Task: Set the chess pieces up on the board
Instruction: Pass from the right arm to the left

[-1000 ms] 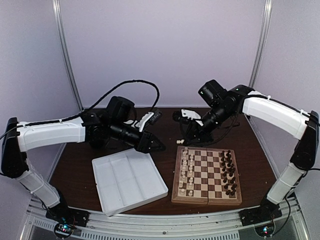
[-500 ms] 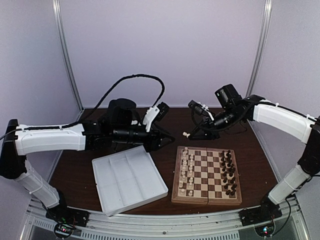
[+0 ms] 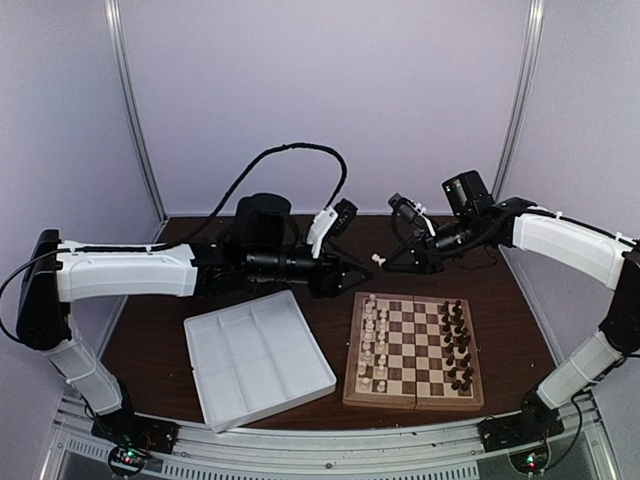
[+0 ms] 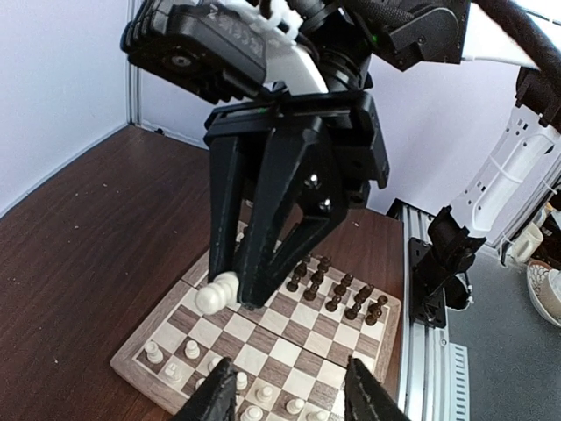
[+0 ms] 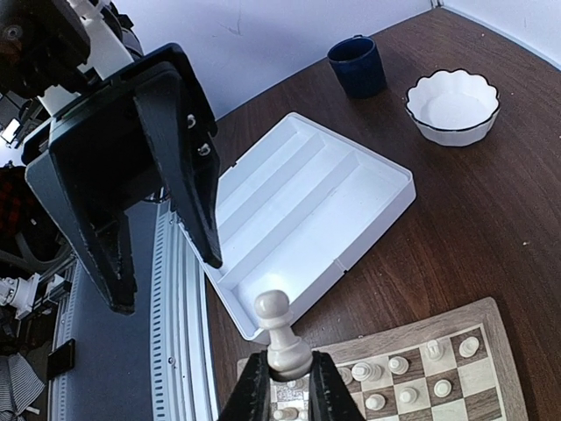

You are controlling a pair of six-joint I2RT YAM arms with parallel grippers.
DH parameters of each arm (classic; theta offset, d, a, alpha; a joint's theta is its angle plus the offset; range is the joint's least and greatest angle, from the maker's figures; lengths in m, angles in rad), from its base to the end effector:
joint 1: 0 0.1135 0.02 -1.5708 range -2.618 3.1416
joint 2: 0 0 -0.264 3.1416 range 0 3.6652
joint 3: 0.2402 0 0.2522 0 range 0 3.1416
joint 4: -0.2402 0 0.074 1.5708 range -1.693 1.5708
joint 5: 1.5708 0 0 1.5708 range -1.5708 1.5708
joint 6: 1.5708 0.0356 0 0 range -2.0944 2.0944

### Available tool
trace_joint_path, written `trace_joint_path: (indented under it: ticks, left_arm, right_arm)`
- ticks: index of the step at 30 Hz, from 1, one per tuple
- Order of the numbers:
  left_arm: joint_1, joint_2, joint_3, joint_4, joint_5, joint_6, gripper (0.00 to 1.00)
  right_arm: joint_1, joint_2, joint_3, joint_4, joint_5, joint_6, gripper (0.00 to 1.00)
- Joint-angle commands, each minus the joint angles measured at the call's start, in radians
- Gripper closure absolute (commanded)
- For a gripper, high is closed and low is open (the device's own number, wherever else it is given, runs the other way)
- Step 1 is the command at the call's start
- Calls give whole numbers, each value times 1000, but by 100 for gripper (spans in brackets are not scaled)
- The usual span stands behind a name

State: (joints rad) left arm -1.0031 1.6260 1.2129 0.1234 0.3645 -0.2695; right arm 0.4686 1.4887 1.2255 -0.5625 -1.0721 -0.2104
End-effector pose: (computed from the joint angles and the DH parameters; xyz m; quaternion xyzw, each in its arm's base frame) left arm 0.1967 -0.3321 0.3031 0.3839 0.6972 -0.4661 0.3864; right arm 0.2644 0.1689 0.3039 -0.4420 0.6931 0.5120 0.2491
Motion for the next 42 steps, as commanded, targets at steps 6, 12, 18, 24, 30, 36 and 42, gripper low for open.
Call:
trace_joint_path:
  ticks: [6,12,18,24,30,36,42]
  left_arm:
    - [0,44,74,93,24,-36,60]
    - [1,61,92,89,5,-45,63]
    - [1,79,105,94,17,-54,66]
    - [1,87,116,107,21,-55,66]
    - [1,101,122,124,19,-57,66]
    - [1,103,122,132,12,-57,65]
    - [1,101,120,136,9,-54,65]
  right_arm:
    - [-16,-45,-12,51,-31,28,85]
    - [-17,-50,-15,55,-28,30,85]
    - [-18,-51,-17,55,-25,31,85]
    - [-19,-52,-21,58,-24,30,85]
    - [-20,-53,-20,58,-21,32,84]
    - [-22,-54,-21,60,-19,34,84]
    - [-22,-53,-21,62,-19,36,84]
